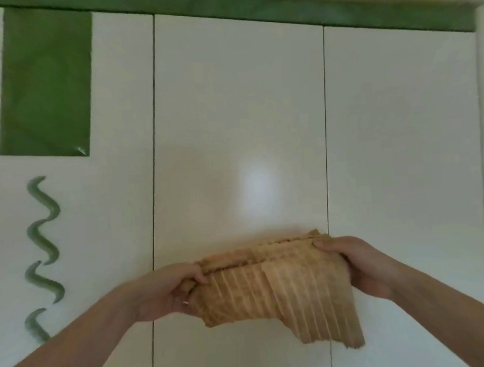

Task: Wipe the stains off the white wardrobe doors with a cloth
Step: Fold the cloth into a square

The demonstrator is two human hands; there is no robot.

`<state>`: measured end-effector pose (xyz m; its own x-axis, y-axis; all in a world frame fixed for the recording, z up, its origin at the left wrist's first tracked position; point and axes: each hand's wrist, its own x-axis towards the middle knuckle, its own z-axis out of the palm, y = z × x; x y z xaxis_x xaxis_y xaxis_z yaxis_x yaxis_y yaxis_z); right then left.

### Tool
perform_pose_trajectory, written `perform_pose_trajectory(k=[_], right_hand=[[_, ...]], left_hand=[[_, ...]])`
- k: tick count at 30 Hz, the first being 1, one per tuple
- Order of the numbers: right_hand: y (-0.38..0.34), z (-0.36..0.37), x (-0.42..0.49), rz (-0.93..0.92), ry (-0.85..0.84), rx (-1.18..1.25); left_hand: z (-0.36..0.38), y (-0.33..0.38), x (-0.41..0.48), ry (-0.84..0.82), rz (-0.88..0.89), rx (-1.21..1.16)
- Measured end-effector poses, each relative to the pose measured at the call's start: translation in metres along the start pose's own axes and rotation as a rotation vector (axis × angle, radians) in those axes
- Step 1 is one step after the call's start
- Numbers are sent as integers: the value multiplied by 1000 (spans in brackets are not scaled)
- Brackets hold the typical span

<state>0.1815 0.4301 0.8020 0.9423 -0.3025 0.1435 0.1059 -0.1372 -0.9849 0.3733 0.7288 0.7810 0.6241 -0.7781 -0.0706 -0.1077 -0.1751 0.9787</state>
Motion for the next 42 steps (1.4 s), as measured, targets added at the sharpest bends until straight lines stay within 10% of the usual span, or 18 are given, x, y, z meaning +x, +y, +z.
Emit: perform_pose_trajectory(k=[5, 10, 20, 32, 38, 42], right_hand=[[-6, 11, 10, 12, 276, 33], [-14, -3, -4, 0, 175, 148], [-22, -58, -19, -68, 115, -190], [-13, -132, 0, -371, 217, -846], [0, -151, 4, -64, -17, -128], [-8, -125, 10, -63, 179, -138]], left_hand=[[10, -8, -23, 198, -24, -289], [10, 16, -49, 334, 112, -366], [47, 43, -37, 598, 422, 71], [117, 47, 5, 648, 253, 801], [137, 56, 2, 509, 279, 87], [152, 67, 13, 594, 164, -112]])
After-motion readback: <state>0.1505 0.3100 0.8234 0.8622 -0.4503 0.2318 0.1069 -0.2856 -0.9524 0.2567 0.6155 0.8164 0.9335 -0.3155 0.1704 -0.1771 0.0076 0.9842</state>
